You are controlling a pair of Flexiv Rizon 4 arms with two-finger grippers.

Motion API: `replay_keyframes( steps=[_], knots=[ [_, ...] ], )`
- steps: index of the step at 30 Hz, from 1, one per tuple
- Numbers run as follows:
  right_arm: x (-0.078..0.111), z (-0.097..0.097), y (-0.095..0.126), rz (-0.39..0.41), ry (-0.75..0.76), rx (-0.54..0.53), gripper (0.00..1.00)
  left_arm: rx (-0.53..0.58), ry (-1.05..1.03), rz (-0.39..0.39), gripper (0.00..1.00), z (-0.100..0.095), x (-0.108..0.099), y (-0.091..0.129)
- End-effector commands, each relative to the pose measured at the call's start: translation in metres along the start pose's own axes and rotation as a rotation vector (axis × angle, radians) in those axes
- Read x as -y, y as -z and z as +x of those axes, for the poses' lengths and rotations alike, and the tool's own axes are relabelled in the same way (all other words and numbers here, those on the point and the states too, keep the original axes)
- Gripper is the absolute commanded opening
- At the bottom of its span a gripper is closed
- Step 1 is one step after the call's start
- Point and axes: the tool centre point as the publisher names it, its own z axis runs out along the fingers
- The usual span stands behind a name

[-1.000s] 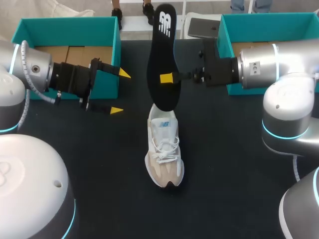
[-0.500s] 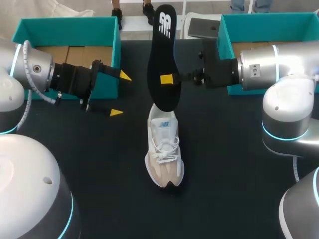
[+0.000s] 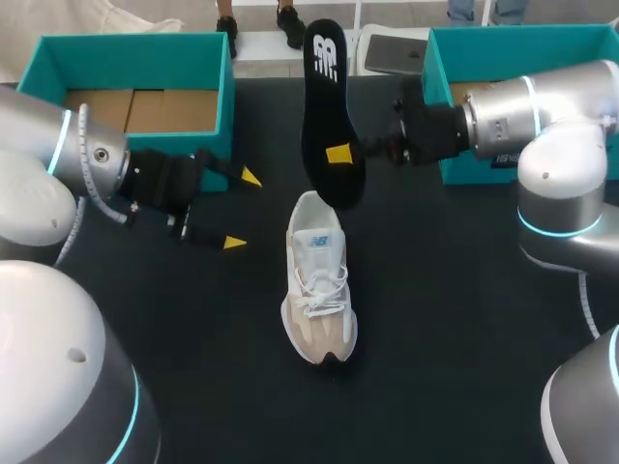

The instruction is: Take the shoe out of the shoebox, open the shoe tongue, remove and reinsert the insole, then place the shoe into the shoebox

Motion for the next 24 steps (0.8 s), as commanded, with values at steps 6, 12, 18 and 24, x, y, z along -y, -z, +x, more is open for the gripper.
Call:
replay_keyframes(
  steps=[6, 12, 18, 24],
  knots=[
    [-0.001, -0.010, -0.007, 0.003, -0.001, -0.031, 0.00, -0.043, 0.118, -0.051, 1.00, -0.002, -0.019, -0.029],
    [0.005, -0.015, -0.017, 0.014, 0.032, -0.035, 0.00, -0.035, 0.147, -0.063, 1.00, -0.003, -0.023, -0.033],
    [0.017, -0.017, -0.030, -0.003, 0.063, -0.060, 0.00, -0.033, 0.158, -0.086, 1.00, -0.004, -0.023, -0.037],
    [0.033, -0.023, -0.042, -0.026, 0.071, -0.087, 0.00, -0.030, 0.166, -0.100, 1.00, -0.003, -0.023, -0.047]
  ],
)
